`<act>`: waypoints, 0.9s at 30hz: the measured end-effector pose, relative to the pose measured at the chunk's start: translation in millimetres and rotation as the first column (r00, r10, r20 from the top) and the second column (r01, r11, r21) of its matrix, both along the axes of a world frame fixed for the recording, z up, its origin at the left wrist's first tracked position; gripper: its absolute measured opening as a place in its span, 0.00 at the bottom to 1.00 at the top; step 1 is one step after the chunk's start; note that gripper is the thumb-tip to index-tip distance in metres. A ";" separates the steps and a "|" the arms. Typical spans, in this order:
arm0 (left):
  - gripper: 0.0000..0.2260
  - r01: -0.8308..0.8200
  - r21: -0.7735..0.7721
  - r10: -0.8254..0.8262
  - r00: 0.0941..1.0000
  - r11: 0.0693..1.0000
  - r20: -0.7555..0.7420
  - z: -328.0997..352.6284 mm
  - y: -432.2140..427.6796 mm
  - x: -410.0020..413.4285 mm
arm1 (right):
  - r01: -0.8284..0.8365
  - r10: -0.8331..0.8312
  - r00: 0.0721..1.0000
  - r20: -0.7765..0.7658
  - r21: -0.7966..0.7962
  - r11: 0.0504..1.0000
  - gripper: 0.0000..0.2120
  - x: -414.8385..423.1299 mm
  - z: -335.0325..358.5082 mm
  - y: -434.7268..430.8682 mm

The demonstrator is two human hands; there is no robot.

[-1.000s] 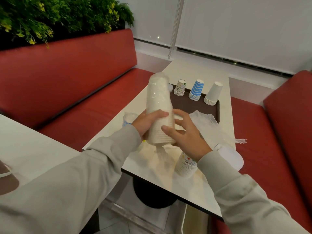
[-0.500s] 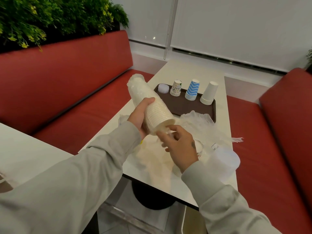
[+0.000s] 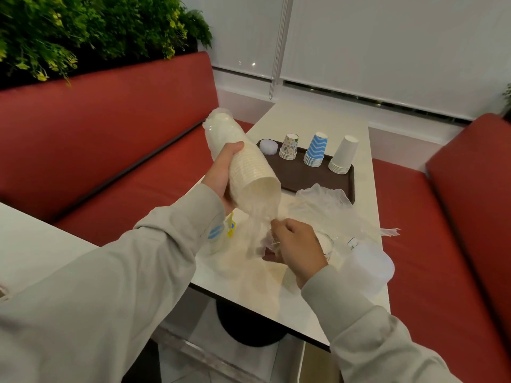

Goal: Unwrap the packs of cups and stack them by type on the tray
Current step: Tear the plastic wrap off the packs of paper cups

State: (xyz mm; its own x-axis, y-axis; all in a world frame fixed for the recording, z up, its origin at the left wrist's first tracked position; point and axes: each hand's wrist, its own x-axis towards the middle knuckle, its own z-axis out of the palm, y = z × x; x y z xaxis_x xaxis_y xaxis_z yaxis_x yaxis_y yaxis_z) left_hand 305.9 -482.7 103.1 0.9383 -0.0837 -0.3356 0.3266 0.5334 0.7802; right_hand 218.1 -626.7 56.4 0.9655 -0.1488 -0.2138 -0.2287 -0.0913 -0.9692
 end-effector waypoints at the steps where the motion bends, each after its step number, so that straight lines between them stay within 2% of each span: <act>1: 0.25 -0.002 -0.003 0.002 1.000 1.000 0.003 1.0 1.6 -0.1 | 0.028 -0.028 1.000 -0.007 0.000 1.000 0.12 0.6 1.8 -1.9; 4: 0.24 -0.010 -0.014 0.010 1.000 1.000 -0.006 -0.4 7.4 0.5 | 0.180 -0.173 0.980 0.097 -0.063 0.982 0.10 -1.6 7.6 -5.0; 6: 0.26 -0.035 0.001 0.035 0.999 0.999 -0.032 -1.1 9.8 0.8 | 0.276 -0.213 0.933 0.290 -0.197 0.941 0.09 -4.0 11.4 -5.1; 7: 0.25 -0.045 0.009 0.045 0.998 0.999 -0.041 -1.5 9.9 0.3 | 0.279 -0.177 0.912 0.369 -0.244 0.929 0.06 -4.8 14.1 -4.4; 8: 0.23 -0.054 0.007 0.054 0.998 0.999 -0.040 -1.0 9.5 -0.6 | 0.233 -0.110 0.916 0.385 -0.290 0.928 0.04 -4.4 16.7 -2.3; 10: 0.19 -0.064 -0.013 0.063 0.998 0.998 -0.026 0.6 7.4 -2.8 | 0.049 0.046 0.962 0.269 -0.335 0.941 0.06 -2.7 17.0 2.8; 11: 0.19 -0.068 -0.020 0.067 0.998 0.997 -0.018 0.6 6.1 -3.4 | -0.028 0.091 0.977 0.192 -0.306 0.952 0.07 -1.8 15.2 5.5; 13: 0.23 -0.060 -0.011 0.060 0.998 0.998 -0.008 2.1 4.4 -4.8 | -0.064 0.088 0.990 0.113 -0.196 0.979 0.08 0.2 12.7 9.5; 16: 0.28 -0.055 0.020 0.054 0.998 0.998 0.015 0.8 3.5 -5.5 | -0.017 0.012 0.994 0.110 0.044 0.999 0.10 2.4 15.8 12.3; 19: 0.29 -0.108 0.069 0.107 0.994 0.992 0.018 -1.9 3.4 -8.3 | 0.052 -0.085 0.989 0.123 0.251 0.967 0.17 3.2 24.8 14.9; 22: 0.28 -0.184 0.089 0.180 0.982 0.979 0.051 -7.2 3.2 -6.7 | 0.084 -0.143 0.980 0.137 0.367 0.926 0.20 1.8 27.6 17.3; 25: 0.21 -0.209 0.071 0.203 0.975 0.975 0.087 -10.4 5.2 -5.7 | 0.094 -0.166 0.978 0.126 0.444 0.891 0.12 3.3 27.5 16.4; 27: 0.23 -0.167 0.073 0.160 0.983 0.983 0.091 -12.1 7.3 -5.7 | 0.071 -0.162 0.972 0.172 0.442 0.894 0.18 6.9 23.5 14.4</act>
State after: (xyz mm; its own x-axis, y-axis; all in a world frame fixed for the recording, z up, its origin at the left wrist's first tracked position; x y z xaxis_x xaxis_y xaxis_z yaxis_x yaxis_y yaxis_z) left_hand 300.2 -475.4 91.0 0.9624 0.0971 -0.2537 0.1709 0.5093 0.8434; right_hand 225.0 -612.3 79.9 0.9758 -0.2003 -0.0874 -0.0098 0.3596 -0.9330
